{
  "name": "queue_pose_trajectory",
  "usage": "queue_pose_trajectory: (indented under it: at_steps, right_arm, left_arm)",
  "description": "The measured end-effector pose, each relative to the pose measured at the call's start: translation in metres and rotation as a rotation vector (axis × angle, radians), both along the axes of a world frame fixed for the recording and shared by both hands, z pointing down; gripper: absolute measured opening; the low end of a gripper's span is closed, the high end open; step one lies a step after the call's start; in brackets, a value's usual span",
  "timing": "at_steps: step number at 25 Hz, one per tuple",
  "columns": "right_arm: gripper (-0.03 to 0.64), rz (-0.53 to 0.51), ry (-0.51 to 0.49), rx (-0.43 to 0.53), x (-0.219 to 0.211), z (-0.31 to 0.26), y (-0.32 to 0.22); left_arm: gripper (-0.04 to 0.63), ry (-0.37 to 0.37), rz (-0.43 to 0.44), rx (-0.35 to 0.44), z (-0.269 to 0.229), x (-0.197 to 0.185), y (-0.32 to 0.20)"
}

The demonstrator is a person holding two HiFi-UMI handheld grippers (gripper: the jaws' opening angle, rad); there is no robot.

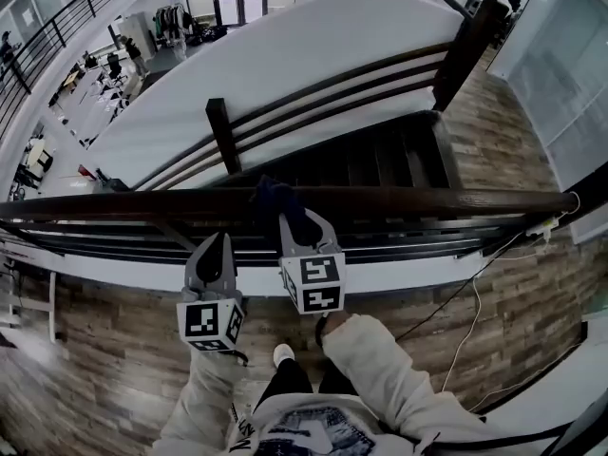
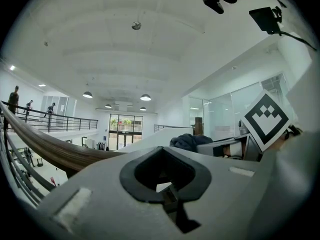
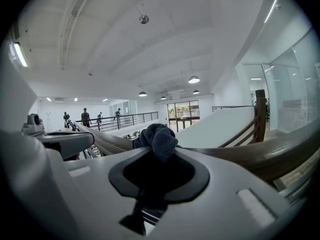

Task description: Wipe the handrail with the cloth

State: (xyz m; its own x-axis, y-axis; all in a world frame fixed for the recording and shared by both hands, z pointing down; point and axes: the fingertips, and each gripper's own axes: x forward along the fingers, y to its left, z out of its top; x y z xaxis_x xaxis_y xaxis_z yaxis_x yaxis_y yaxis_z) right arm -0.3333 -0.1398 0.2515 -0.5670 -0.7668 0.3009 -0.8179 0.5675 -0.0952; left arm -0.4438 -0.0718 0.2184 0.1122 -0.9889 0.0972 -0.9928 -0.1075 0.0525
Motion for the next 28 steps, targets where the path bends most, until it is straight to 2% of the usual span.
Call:
queue_pose_trajectory:
  at_steps: [28]
  right_arm:
    - [0.071, 0.153, -0.006, -0.022, 0.238, 0.006, -0.040]
  left_arm:
    - [-0.003, -0.020, 0.166, -0.013, -0.002, 0.222, -0.054]
